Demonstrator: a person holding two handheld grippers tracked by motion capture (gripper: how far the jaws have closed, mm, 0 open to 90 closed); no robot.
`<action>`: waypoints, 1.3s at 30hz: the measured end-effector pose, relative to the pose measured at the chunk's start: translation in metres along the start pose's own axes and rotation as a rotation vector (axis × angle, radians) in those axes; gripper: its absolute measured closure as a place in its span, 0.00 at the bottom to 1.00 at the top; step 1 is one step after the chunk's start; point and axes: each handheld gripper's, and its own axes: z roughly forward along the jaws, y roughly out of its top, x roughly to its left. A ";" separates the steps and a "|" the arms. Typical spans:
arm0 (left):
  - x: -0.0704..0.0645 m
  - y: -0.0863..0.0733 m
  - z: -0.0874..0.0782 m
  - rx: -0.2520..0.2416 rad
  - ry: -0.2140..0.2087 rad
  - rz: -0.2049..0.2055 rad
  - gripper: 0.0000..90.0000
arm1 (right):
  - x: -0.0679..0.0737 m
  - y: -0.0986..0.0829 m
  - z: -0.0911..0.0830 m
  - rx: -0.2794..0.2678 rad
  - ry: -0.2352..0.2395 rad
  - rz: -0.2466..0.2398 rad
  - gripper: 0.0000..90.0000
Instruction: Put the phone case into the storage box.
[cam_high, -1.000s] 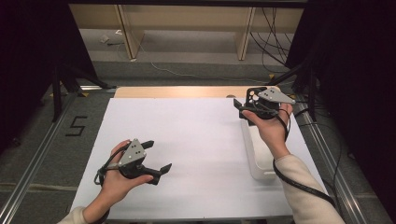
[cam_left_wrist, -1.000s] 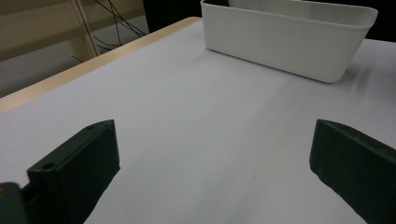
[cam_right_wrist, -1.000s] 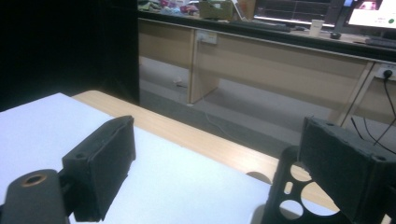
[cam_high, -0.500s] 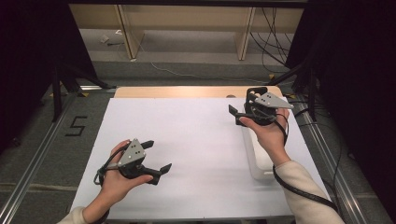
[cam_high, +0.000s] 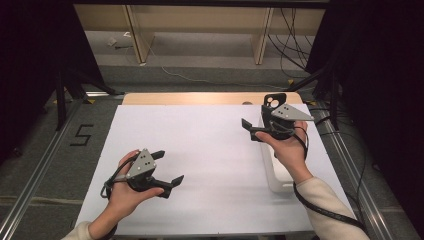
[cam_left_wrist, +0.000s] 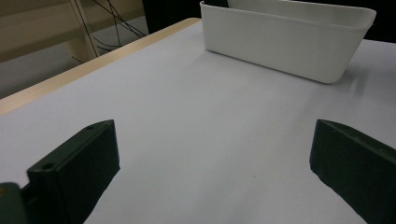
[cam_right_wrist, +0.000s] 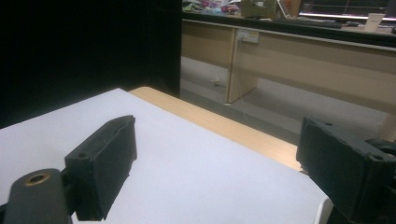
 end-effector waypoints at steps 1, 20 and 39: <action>0.000 0.000 0.000 0.000 0.000 -0.001 0.01 | 0.001 0.000 -0.001 0.002 0.006 0.000 0.15; 0.001 0.000 0.000 -0.001 0.003 -0.002 0.01 | 0.008 -0.009 -0.020 0.011 0.084 -0.013 0.15; 0.001 0.000 -0.001 0.000 0.005 -0.001 0.01 | 0.008 -0.024 -0.042 0.029 0.106 -0.013 0.15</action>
